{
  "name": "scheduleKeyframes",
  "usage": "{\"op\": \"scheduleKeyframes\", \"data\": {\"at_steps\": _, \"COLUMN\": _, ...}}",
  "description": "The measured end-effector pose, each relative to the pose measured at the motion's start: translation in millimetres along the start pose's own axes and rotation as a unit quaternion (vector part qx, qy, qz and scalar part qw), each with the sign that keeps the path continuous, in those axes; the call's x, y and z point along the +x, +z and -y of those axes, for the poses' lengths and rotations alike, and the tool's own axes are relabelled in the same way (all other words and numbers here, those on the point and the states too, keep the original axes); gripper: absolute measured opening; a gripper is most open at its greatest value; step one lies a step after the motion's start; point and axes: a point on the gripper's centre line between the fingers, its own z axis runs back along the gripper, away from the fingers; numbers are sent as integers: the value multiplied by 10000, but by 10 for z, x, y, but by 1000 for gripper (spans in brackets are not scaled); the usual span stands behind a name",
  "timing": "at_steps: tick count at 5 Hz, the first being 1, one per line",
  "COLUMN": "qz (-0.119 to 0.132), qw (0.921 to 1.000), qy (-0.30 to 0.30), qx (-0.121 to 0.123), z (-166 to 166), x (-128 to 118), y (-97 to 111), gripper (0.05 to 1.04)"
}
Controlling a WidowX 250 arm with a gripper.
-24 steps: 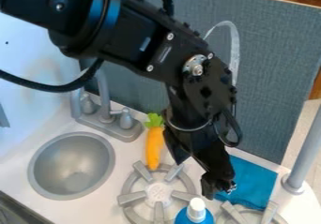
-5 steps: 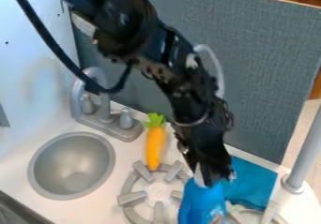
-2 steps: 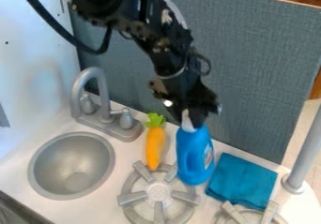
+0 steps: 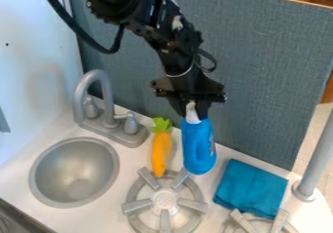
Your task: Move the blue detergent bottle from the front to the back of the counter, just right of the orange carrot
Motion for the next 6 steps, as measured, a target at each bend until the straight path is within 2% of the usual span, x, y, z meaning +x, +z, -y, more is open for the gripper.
{"op": "scheduleKeyframes", "data": {"at_steps": 2, "qz": 238, "qw": 9941, "qy": 1007, "qx": 328, "z": -116, "x": 98, "y": -258, "gripper": 464}}
{"op": "scheduleKeyframes", "data": {"at_steps": 4, "qz": 362, "qw": 9888, "qy": 1301, "qx": 634, "z": -201, "x": 198, "y": -439, "gripper": 464}}
{"op": "scheduleKeyframes", "data": {"at_steps": 6, "qz": 314, "qw": 9857, "qy": 1417, "qx": 853, "z": -258, "x": 220, "y": -619, "gripper": 464}}
